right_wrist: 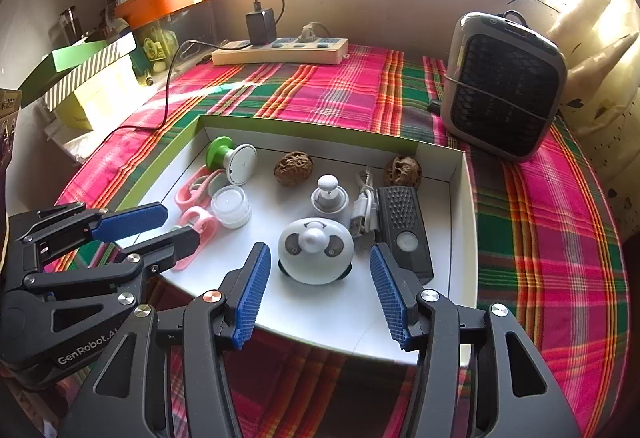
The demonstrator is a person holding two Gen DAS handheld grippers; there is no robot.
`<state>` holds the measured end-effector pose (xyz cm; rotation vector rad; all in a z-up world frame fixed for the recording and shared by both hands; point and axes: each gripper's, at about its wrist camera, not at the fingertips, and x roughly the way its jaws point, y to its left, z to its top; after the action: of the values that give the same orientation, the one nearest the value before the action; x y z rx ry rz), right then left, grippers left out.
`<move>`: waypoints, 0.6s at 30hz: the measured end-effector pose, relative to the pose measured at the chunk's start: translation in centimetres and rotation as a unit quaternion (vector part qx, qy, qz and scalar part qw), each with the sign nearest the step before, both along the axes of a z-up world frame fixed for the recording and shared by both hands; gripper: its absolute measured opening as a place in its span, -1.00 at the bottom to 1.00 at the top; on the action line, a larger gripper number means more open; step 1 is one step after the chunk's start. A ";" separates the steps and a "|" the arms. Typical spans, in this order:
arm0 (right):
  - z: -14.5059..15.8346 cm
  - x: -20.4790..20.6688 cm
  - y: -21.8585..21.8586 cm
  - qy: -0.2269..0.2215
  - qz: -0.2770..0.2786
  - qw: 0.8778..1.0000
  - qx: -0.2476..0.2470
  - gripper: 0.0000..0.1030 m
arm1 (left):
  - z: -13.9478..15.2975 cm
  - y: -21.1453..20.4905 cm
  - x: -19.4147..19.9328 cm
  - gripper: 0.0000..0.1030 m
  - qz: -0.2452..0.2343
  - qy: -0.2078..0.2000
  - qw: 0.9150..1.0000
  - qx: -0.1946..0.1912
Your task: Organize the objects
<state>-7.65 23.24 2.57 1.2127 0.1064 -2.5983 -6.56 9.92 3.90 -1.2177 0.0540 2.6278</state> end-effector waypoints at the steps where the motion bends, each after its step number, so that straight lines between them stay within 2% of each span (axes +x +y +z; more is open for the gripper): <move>1: 0.1 0.2 0.0 0.002 -0.002 1.000 0.000 0.04 | 0.2 0.0 0.3 -0.27 0.001 0.003 1.000 0.000; 18: 1.6 4.7 1.1 0.039 -0.033 0.999 -0.019 0.14 | 1.3 -0.5 4.9 -0.26 0.020 0.025 0.999 -0.006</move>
<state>-2.91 24.32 4.21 1.1204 0.0323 -2.6915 -1.64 9.46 5.24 -1.1688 0.0543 2.6948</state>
